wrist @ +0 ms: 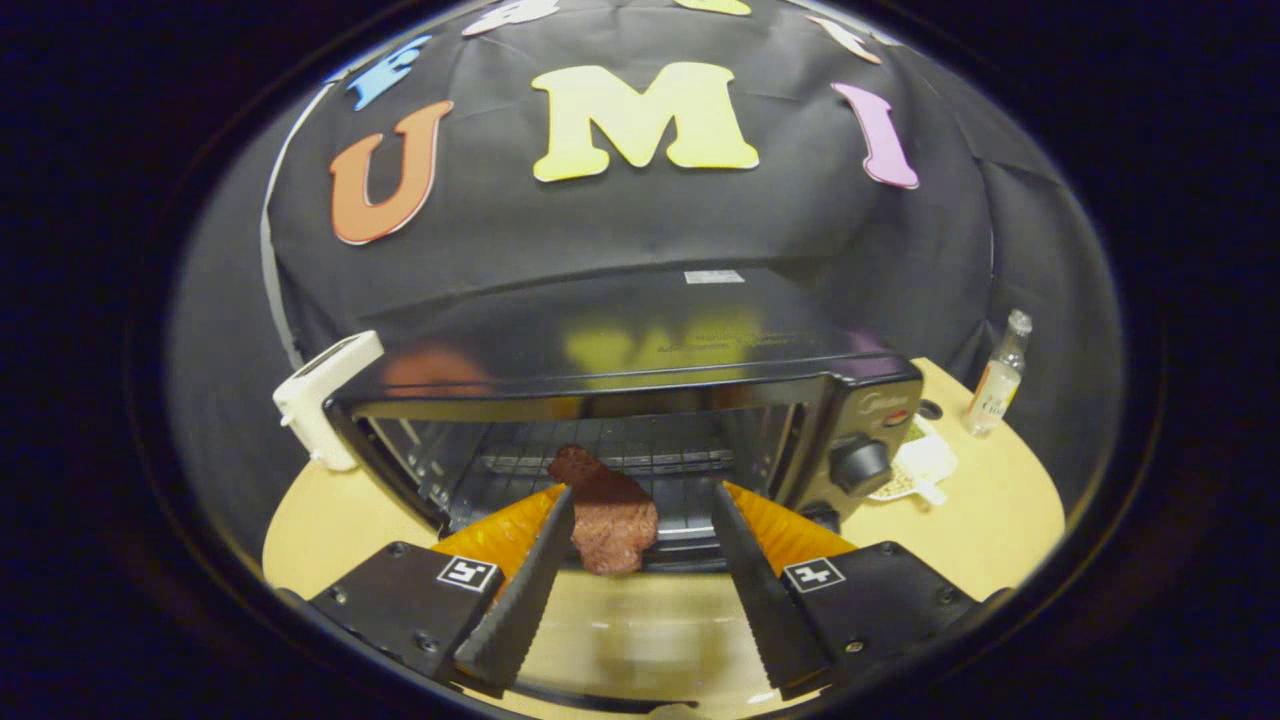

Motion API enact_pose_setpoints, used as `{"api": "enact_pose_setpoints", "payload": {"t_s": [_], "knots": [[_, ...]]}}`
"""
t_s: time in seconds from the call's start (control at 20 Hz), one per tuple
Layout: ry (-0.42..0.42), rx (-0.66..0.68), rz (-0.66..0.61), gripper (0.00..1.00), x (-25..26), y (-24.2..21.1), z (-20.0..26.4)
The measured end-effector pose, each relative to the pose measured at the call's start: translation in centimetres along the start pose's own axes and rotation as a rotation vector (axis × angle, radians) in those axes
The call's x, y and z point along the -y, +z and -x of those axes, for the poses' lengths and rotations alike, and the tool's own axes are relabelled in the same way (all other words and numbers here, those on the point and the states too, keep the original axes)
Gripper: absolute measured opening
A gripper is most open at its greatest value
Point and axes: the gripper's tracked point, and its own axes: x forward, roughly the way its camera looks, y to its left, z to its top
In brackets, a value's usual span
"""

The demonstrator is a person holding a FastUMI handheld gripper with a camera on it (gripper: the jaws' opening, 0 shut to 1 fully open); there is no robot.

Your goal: Open the toaster oven, put the food inside, and close the toaster oven door.

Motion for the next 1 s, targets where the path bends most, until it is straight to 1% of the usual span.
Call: {"api": "enact_pose_setpoints", "payload": {"t_s": [0.2, 0.25, 0.35, 0.55, 0.75, 0.85, 1.0], "knots": [[0.009, -0.060, 0.081, 0.89, 2.2, -1.5, 5.4], [0.023, -0.070, 0.097, 0.89, 2.5, -1.9, 6.8], [0.005, -0.094, 0.131, 0.90, 4.2, -2.8, 8.9], [0.003, -0.164, 0.149, 0.92, 6.2, -6.4, 12.7], [0.010, -0.241, 0.164, 0.92, 6.6, -11.8, 14.5], [0.031, -0.299, 0.151, 0.92, 5.8, -14.8, 14.8], [0.056, -0.357, 0.137, 0.92, 4.9, -17.7, 14.7]]}}
